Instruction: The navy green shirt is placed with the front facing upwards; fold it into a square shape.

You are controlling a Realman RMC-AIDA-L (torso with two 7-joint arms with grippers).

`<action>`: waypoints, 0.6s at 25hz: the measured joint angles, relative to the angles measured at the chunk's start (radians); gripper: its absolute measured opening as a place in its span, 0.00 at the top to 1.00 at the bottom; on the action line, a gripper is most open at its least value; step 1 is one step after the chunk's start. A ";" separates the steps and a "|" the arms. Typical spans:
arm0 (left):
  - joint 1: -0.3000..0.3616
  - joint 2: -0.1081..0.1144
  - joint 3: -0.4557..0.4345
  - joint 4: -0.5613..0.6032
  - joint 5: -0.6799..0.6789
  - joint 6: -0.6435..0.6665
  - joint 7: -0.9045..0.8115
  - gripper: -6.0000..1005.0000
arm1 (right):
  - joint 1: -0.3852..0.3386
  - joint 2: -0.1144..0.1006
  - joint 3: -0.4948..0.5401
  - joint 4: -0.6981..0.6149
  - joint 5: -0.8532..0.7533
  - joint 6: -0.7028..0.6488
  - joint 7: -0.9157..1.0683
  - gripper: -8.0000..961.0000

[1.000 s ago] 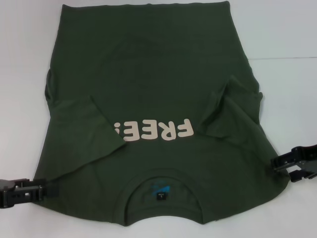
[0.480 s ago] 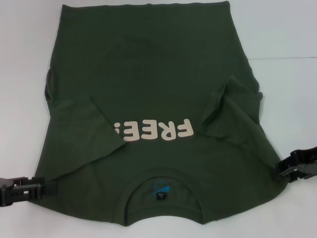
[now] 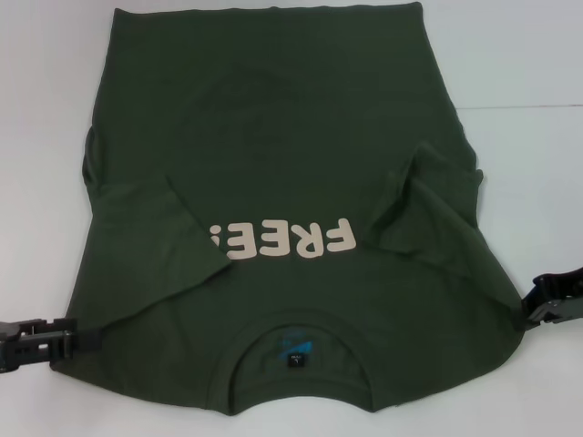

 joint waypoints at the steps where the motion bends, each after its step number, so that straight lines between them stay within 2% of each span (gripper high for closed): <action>1: 0.000 0.000 0.000 0.000 0.000 0.000 0.000 0.21 | 0.000 0.000 0.000 0.000 0.000 0.000 0.000 0.83; 3: 0.000 0.000 -0.001 0.000 0.000 0.000 -0.002 0.21 | 0.000 0.000 0.000 0.001 -0.005 0.000 -0.001 0.92; 9: 0.000 0.004 -0.010 0.011 0.006 0.007 -0.038 0.21 | 0.000 0.000 -0.001 0.001 -0.010 0.001 -0.013 0.95; 15: -0.020 0.031 -0.015 0.045 0.071 0.024 -0.208 0.22 | 0.000 -0.001 -0.001 -0.002 -0.010 -0.006 -0.023 0.96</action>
